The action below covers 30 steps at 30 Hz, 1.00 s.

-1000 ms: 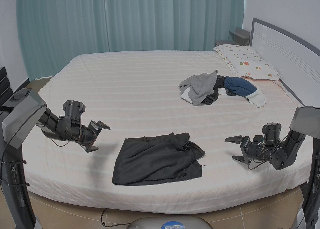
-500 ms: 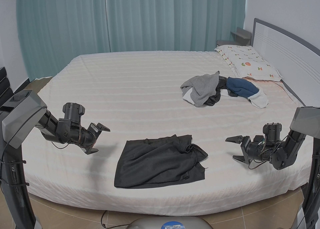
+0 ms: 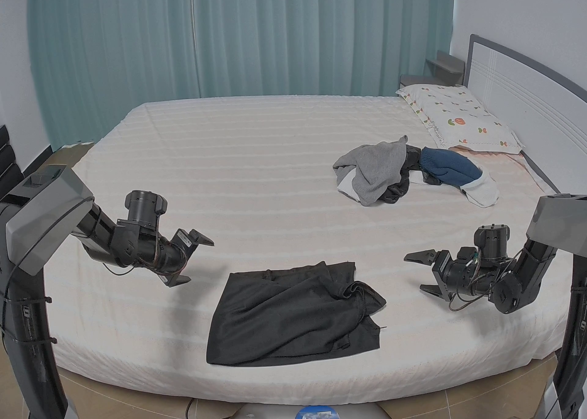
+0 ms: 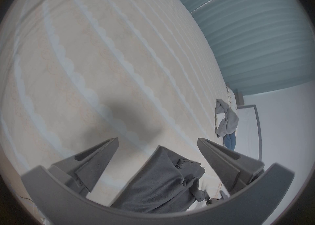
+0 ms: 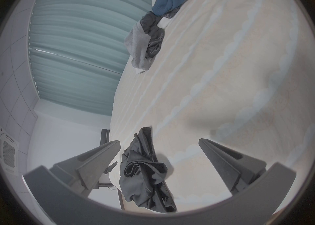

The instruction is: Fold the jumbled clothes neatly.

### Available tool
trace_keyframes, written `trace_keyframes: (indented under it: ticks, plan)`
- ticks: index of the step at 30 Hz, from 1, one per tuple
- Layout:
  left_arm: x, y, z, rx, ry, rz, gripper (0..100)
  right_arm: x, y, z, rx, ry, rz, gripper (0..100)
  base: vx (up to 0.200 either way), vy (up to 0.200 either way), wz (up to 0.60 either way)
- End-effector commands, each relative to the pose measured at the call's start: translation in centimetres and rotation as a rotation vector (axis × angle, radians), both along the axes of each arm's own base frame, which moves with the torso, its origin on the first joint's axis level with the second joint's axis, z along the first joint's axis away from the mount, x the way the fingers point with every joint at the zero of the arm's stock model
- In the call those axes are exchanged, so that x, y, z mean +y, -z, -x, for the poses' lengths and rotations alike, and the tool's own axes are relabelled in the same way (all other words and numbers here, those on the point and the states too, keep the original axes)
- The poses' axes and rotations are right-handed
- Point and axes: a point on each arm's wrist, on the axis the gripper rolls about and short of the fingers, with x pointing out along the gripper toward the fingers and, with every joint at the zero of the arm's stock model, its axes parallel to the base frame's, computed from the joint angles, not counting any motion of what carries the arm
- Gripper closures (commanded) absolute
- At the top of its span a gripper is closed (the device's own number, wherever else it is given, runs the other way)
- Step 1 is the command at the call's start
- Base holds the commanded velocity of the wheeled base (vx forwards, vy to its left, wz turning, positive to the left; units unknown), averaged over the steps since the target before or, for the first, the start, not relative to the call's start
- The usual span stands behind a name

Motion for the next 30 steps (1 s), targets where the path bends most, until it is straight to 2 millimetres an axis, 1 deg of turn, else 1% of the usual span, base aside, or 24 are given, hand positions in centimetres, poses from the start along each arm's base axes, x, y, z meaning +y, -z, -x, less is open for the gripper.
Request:
trace_keyframes:
  ticks: [1, 2, 3, 5, 6, 7, 10, 12, 13, 15, 23, 24, 28, 30]
  plan:
    - [-2.6, 0.3, 1.0, -0.003, 0.105, -0.041, 0, 2.9, -2.1, 0.9, -0.055, -0.056, 0.011, 0, 0.0, 0.0, 0.0]
    - [-2.8, 0.3, 1.0, -0.005, 0.111, -0.045, 0, 3.1, -2.2, 1.0, -0.059, -0.06, 0.011, 0, 0.0, 0.0, 0.0]
    - [-3.4, 0.6, 1.2, -0.012, 0.152, -0.076, 0, 3.9, -2.8, 1.1, -0.077, -0.072, 0.017, 0, 0.0, 0.0, 0.0]
    - [-4.0, 0.8, 1.2, -0.023, 0.18, -0.108, 0, 5.1, -3.4, 1.2, -0.1, -0.098, 0.024, 0, 0.0, 0.0, 0.0]
    - [-4.0, 0.8, 1.2, -0.024, 0.181, -0.11, 0, 5.2, -3.4, 1.2, -0.101, -0.102, 0.025, 0, 0.0, 0.0, 0.0]
    - [-4.6, 1.4, 1.0, -0.026, 0.19, -0.138, 0, 6.6, -3.7, 1.4, -0.11, -0.14, 0.029, 0, 0.0, 0.0, 0.0]
    - [-5.7, 2.3, 0.5, -0.05, 0.181, -0.199, 0, 8.0, -4.5, 1.4, -0.118, -0.177, 0.031, 0, 0.0, 0.0, 0.0]
    - [-6.3, 2.9, 0.3, -0.066, 0.185, -0.222, 0, 8.6, -4.7, 1.4, -0.106, -0.192, 0.034, 0, 0.0, 0.0, 0.0]
    - [-7.0, 3.4, 0.3, -0.082, 0.202, -0.238, 0, 9.2, -4.8, 1.5, -0.101, -0.208, 0.038, 0, 0.0, 0.0, 0.0]
    - [-7.4, 3.9, 0.2, -0.105, 0.2, -0.26, 0, 9.5, -4.7, 1.5, -0.1, -0.217, 0.048, 0, 0.0, 0.0, 0.0]
    - [-7.4, 3.9, 0.1, -0.111, 0.189, -0.263, 0, 9.9, -3.8, 1.8, -0.097, -0.203, 0.096, 0, 0.0, 0.0, 0.0]
    - [-7.4, 4.0, 0.1, -0.11, 0.187, -0.266, 100, 9.8, -3.7, 1.8, -0.094, -0.202, 0.097, 0, 0.0, 0.0, 0.0]
    - [-7.3, 3.9, 0.3, -0.102, 0.184, -0.268, 100, 9.8, -3.3, 2.1, -0.08, -0.206, 0.104, 0, 0.0, 0.0, 0.0]
    - [-7.1, 4.1, 0.5, -0.094, 0.175, -0.276, 100, 10.2, -3.2, 2.5, -0.078, -0.226, 0.113, 0, 0.0, 0.0, 0.0]
